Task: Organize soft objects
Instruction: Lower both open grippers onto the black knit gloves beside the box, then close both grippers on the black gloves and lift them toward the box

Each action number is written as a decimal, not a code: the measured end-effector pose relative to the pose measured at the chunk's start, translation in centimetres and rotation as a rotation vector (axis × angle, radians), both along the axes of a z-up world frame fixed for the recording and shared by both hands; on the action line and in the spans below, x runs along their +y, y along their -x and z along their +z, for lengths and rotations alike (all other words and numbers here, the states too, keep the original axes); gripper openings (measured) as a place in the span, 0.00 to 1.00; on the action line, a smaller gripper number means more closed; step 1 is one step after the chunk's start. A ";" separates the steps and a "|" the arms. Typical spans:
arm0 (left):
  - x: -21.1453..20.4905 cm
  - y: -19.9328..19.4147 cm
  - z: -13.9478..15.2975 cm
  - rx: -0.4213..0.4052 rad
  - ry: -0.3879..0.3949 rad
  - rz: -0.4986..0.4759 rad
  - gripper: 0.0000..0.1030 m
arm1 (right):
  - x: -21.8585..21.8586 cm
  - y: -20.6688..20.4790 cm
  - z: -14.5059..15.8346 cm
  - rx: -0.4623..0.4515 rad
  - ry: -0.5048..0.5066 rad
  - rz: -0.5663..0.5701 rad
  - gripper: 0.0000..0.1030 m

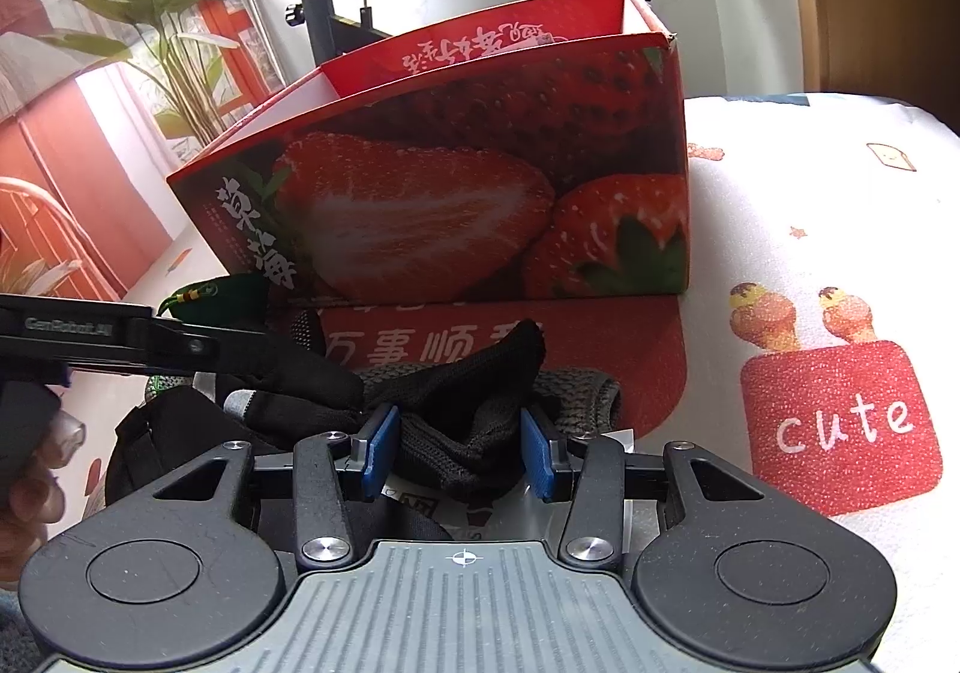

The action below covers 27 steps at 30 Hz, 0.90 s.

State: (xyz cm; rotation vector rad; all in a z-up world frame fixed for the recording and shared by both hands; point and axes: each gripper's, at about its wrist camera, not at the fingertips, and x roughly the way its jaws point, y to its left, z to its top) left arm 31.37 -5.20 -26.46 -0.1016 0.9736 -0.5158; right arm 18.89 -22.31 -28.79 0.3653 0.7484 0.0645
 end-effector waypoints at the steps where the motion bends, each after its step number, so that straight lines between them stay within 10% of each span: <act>1: -0.1 -0.2 -0.2 0.005 -0.001 0.000 0.74 | 0.0 0.0 0.0 0.000 -0.001 0.000 0.39; 8: -0.1 -0.5 -0.9 0.021 0.039 0.036 0.68 | 0.0 0.0 0.0 -0.001 -0.003 0.001 0.40; 15: 0.1 0.3 0.0 -0.027 0.026 0.052 0.13 | 0.1 0.1 0.2 -0.002 0.002 0.000 0.39; 27: 1.2 2.7 3.1 -0.144 0.103 0.030 0.10 | 0.2 0.8 3.0 -0.084 0.034 0.014 0.07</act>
